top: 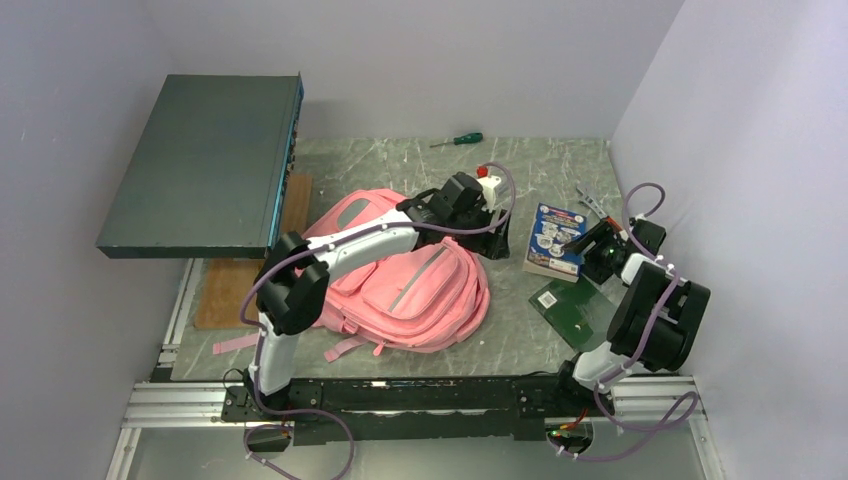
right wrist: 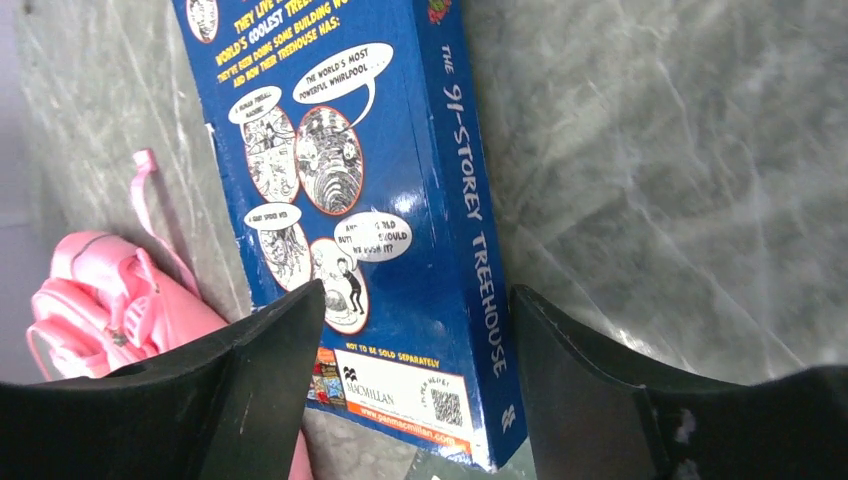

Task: Pack the student bag
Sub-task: Pick up the book from the center of the board.

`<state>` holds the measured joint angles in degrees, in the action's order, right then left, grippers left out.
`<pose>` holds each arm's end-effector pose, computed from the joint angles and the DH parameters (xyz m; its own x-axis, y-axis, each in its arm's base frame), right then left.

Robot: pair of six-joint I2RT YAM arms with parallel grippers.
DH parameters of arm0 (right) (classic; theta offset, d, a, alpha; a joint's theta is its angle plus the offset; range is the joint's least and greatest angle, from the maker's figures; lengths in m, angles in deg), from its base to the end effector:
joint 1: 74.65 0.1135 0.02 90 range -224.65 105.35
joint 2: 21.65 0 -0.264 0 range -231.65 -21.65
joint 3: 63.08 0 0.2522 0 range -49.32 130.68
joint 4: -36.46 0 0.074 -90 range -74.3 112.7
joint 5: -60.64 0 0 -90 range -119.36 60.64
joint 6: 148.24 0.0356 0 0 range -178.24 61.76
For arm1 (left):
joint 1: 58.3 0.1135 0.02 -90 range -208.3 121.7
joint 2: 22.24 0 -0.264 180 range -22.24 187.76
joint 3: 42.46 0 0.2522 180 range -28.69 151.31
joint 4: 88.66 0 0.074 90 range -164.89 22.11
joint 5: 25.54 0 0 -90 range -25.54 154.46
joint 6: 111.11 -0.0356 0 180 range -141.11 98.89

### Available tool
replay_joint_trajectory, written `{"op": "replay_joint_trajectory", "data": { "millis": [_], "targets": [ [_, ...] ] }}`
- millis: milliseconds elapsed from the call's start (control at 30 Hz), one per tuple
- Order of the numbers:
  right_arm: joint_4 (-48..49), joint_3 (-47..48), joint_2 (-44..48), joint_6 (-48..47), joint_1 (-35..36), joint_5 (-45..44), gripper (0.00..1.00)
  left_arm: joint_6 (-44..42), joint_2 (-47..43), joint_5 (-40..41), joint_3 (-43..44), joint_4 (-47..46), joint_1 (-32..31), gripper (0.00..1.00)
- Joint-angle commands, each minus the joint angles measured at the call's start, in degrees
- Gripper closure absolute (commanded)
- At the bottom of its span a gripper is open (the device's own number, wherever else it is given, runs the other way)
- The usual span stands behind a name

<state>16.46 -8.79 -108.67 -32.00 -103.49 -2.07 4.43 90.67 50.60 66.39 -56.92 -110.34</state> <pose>0.2553 -0.1219 0.1567 -0.5433 0.7477 -0.3818 0.4746 0.6487 0.5950 0.2777 -0.3698 0.2753 -0.7062 0.2247 -0.6714 0.6434 0.5995 -0.4761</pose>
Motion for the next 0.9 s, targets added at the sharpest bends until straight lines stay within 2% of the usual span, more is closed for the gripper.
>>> {"op": "replay_joint_trajectory", "data": {
  "millis": [0,200,433,533,567,667,800,867],
  "targets": [
    [9.57,-1.3,-3.46,2.05,-0.01,8.44,0.32,-2.22,2.22,-1.85,3.87,-0.33,0.26,0.19],
    [15.22,-2.14,-9.1,3.55,-0.08,11.17,0.46,-2.67,1.85,-1.96,2.73,0.1,0.43,0.2],
    [22.21,-2.55,-14.32,5.95,-0.15,14.38,0.8,-2.77,-1.14,-1.8,0.02,0.16,0.46,0.19],
    [23.96,-2.5,-14.37,7.2,-0.16,16.03,0.97,-2.82,-2.46,-1.73,-0.36,0.41,0.56,0.18],
    [24.1,-2.41,-13.95,7.85,-0.14,16.41,1.0,-2.74,-2.97,-1.84,-0.49,0.42,0.55,0.18],
    [24.2,-2.14,-11.2,12.73,-0.08,20.12,1.0,-2.07,-4.57,-3.01,-0.4,1.31,1.14,0.14],
    [32.28,-5.83,-5.1,28.17,0.6,27.08,1.0,1.17,-8.84,-5.82,-3.75,1.39,4.4,0.11],
    [31.91,-7.35,-1.13,32.86,1.44,27.64,1.0,4.27,-11.53,-8.25,-6.17,0.62,6.86,0.1]
  ]
}}
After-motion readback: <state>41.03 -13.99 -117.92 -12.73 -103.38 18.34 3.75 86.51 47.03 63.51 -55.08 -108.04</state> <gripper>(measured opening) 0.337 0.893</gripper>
